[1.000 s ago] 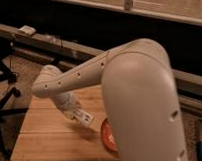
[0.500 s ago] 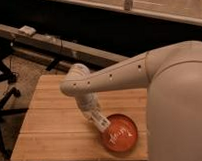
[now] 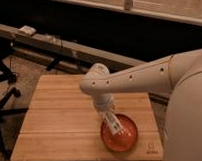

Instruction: Place the bottle in the ceramic bowl

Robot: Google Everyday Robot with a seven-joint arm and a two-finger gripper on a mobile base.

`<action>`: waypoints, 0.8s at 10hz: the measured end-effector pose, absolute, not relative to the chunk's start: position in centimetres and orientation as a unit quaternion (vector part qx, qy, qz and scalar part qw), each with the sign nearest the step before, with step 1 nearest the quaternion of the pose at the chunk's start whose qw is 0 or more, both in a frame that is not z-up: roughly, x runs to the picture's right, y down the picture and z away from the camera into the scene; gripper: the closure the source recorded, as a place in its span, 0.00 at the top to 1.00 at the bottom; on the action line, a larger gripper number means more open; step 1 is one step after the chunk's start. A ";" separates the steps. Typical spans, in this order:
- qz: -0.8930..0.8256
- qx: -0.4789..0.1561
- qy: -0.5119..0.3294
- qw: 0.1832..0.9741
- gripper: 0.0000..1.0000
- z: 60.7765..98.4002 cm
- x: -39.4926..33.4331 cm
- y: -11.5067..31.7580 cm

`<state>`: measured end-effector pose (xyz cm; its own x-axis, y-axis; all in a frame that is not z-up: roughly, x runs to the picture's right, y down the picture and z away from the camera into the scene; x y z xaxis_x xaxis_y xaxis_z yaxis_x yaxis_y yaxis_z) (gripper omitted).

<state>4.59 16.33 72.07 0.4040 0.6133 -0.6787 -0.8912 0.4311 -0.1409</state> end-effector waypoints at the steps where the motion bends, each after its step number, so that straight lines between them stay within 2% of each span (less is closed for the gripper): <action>1: 0.472 -0.252 0.282 0.796 0.37 72.1 4.9 16.6; 3: 0.472 -0.254 0.296 0.790 0.60 72.1 5.4 17.3; 5: 0.471 -0.254 0.313 0.785 0.77 72.1 6.1 17.8; 8: 0.457 -0.255 0.350 0.777 0.80 72.7 6.0 18.4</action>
